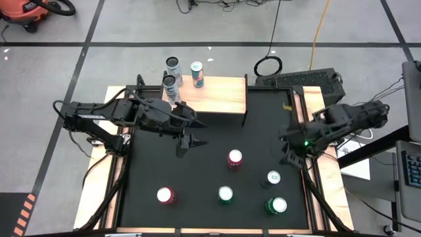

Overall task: Place canned beverage on shelf
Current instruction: Put the blue soda can, aligned with the other blue soda can on the shelf

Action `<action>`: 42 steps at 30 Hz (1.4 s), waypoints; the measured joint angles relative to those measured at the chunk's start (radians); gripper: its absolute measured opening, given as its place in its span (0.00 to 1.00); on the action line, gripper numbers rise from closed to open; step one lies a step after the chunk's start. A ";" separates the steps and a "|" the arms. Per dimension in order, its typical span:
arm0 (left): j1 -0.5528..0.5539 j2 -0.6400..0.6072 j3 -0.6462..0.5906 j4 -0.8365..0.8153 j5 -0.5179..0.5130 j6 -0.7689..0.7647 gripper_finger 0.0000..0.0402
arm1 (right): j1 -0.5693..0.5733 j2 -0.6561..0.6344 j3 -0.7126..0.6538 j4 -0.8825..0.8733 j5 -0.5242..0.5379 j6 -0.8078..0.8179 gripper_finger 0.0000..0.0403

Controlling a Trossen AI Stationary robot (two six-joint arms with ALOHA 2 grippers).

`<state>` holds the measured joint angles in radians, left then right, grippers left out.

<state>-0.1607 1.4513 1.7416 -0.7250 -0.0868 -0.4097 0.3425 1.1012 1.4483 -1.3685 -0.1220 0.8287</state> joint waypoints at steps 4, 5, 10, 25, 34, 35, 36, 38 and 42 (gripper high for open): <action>-0.022 0.000 0.000 -0.002 0.002 0.000 0.77 | 0.093 0.025 -0.065 0.058 0.072 -0.089 0.69; -0.028 0.000 0.000 -0.002 0.002 -0.001 0.77 | 0.120 0.030 -0.080 0.085 0.092 -0.123 0.69; -0.060 0.000 0.000 -0.002 0.002 -0.001 0.77 | 0.196 0.060 -0.122 0.177 0.192 -0.186 0.74; -0.105 0.000 0.000 -0.002 -0.024 -0.002 0.77 | 0.321 0.196 -0.123 0.146 0.204 -0.152 0.85; -0.105 0.000 0.000 -0.002 -0.027 -0.002 0.77 | 0.341 0.263 -0.123 0.133 0.210 -0.106 0.85; -0.105 0.000 0.000 -0.002 -0.027 -0.002 0.77 | 0.341 0.268 -0.123 0.127 0.220 -0.106 0.85; -0.105 0.000 0.000 -0.002 -0.027 -0.002 0.77 | 0.341 0.272 -0.123 0.120 0.227 -0.103 0.85; -0.105 0.000 0.000 -0.002 -0.027 -0.002 0.77 | 0.340 0.275 -0.123 0.100 0.236 -0.100 0.85; -0.109 0.000 0.000 -0.002 -0.027 -0.002 0.77 | 0.341 0.275 -0.123 0.070 0.280 -0.103 0.85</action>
<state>-0.2695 1.4509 1.7416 -0.7269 -0.1135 -0.4118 0.6830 1.3763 1.3254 -1.2986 0.1576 0.7259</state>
